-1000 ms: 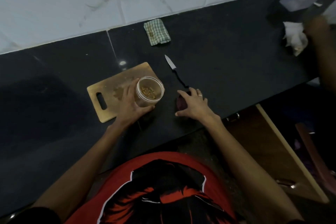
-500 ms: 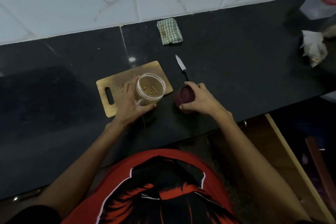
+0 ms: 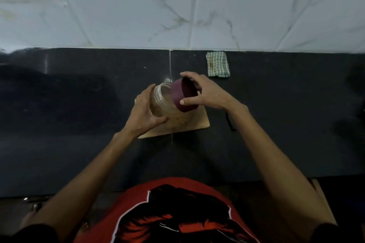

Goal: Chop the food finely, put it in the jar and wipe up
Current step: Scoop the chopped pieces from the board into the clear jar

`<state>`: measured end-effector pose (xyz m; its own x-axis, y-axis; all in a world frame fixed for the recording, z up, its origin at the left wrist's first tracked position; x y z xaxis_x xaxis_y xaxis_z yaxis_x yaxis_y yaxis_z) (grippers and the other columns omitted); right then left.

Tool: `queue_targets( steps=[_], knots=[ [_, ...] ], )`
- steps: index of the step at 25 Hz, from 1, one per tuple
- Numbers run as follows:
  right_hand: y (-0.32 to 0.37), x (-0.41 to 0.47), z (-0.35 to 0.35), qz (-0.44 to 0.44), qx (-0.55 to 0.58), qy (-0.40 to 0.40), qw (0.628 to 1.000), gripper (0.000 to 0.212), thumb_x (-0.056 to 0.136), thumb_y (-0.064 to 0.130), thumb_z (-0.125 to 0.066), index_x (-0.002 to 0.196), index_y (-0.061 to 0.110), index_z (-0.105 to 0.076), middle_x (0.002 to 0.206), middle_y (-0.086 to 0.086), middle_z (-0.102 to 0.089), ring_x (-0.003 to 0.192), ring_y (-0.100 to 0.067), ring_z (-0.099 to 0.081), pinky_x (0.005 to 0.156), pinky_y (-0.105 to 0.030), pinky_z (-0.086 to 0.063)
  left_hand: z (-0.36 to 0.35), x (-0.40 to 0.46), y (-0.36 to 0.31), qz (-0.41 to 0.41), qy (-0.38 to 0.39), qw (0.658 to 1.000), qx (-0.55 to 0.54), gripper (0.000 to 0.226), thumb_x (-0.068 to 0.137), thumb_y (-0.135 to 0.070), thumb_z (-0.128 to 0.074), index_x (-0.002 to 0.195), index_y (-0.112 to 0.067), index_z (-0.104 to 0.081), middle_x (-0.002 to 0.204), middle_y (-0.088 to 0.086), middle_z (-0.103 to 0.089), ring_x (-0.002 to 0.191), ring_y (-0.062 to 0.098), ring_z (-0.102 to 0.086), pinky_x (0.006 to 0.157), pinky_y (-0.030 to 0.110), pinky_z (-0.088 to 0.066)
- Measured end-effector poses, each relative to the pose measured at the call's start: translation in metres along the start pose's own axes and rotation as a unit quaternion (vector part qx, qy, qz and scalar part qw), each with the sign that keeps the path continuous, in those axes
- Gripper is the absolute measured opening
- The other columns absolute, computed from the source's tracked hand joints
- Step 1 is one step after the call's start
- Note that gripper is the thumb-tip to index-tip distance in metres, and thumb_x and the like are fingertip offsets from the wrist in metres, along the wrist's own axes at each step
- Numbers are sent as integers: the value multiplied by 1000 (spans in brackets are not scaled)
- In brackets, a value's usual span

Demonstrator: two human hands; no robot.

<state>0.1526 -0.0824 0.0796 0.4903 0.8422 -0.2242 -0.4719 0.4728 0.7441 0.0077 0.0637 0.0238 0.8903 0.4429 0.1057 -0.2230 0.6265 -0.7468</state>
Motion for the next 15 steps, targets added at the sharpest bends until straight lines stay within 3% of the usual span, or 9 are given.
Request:
queue_targets(
  steps=[3,8,15],
  knots=[
    [19,25,0,37,-40,30,998,82,77,38,-81,145,38,-35,136,-5,-38,128,-26,-42,110,-42,-40,13,10,0,2,-16,1000,1,101,60,-31,-85,142,-24,-27,138,-2,-37,127,16,-34,102,41,-41],
    [36,47,5,80,-66,59,993,83,78,32,-81,146,37,-34,139,-4,-36,128,-23,-41,107,-35,-40,24,22,2,7,-29,999,20,101,61,-28,-85,143,-20,-27,142,0,-36,130,15,-30,107,36,-33],
    [30,58,3,89,-78,81,990,83,78,32,-81,146,36,-34,137,-1,-35,123,-18,-40,96,-27,-38,17,31,1,31,-9,999,34,104,62,-30,-84,145,-22,-24,145,-1,-33,134,16,-26,109,37,-32]
  ],
)
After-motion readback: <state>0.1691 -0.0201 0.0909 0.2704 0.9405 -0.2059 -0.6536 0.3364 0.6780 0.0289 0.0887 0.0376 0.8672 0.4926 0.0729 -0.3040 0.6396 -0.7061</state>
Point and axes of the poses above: each hand's wrist, its own x-axis towards the middle knuckle, its own z-axis out of the back of the hand, y = z × x, the point moved 5 cm from there along x, towards the middle knuckle
